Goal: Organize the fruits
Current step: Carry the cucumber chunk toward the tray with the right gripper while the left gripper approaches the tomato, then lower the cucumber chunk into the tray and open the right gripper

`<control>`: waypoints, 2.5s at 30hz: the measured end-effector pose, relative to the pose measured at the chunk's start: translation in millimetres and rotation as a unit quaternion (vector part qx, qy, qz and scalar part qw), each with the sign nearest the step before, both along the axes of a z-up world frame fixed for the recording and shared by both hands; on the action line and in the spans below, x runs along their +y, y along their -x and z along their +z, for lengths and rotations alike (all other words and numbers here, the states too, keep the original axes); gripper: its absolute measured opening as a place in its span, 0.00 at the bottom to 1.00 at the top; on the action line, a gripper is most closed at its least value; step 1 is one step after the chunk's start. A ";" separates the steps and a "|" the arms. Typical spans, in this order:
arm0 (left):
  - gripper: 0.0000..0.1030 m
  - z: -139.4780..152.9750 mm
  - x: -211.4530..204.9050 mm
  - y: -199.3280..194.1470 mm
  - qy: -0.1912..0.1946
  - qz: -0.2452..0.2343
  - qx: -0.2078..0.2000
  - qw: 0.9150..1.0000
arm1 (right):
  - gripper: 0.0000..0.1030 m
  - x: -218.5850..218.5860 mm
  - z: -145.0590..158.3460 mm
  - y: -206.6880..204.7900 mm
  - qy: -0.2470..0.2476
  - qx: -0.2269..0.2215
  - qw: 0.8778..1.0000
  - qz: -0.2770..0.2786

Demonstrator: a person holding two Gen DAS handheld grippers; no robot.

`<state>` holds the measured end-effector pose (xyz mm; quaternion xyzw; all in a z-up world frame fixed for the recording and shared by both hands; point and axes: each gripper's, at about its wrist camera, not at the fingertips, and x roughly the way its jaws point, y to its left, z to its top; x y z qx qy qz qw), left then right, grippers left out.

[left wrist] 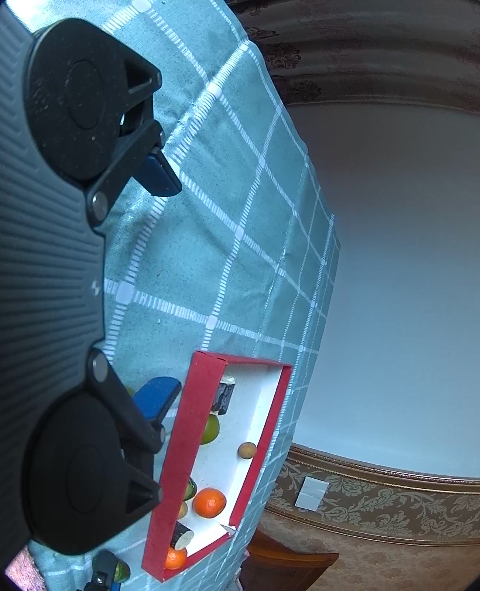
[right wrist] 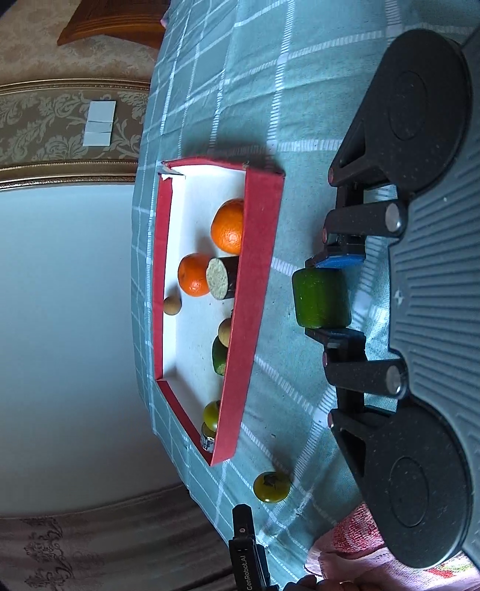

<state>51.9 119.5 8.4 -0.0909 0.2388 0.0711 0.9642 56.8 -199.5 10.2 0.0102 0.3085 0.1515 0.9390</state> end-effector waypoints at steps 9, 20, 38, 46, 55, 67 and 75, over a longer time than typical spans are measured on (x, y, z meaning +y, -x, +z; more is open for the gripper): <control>1.00 14.6 -40.5 14.9 -0.075 -0.045 -0.022 0.996 | 0.29 -12.2 -0.6 0.1 -0.039 0.001 0.999 -0.015; 1.00 4.0 -95.0 15.5 -0.103 -0.097 -0.004 0.990 | 0.29 -21.8 -0.4 1.7 -0.066 -0.004 0.998 -0.024; 1.00 -5.4 -117.8 4.0 -0.128 -0.098 0.035 0.986 | 0.29 -26.5 1.0 4.8 -0.079 -0.015 0.996 -0.029; 1.00 -12.1 -107.1 -7.9 -0.090 -0.103 0.082 0.987 | 0.29 -27.6 3.2 8.8 -0.079 -0.027 0.996 -0.036; 1.00 -11.0 -98.6 -6.5 -0.060 -0.105 0.074 0.990 | 0.29 -24.5 5.6 12.0 -0.063 -0.040 0.996 -0.041; 1.00 -8.3 -90.7 -1.6 -0.033 -0.110 0.053 0.992 | 0.29 -15.2 35.9 -12.1 -0.049 -0.061 0.996 -0.047; 1.00 -8.7 -85.3 -2.1 -0.015 -0.111 0.050 0.992 | 0.30 -8.9 49.2 -77.8 -0.015 -0.049 0.996 -0.074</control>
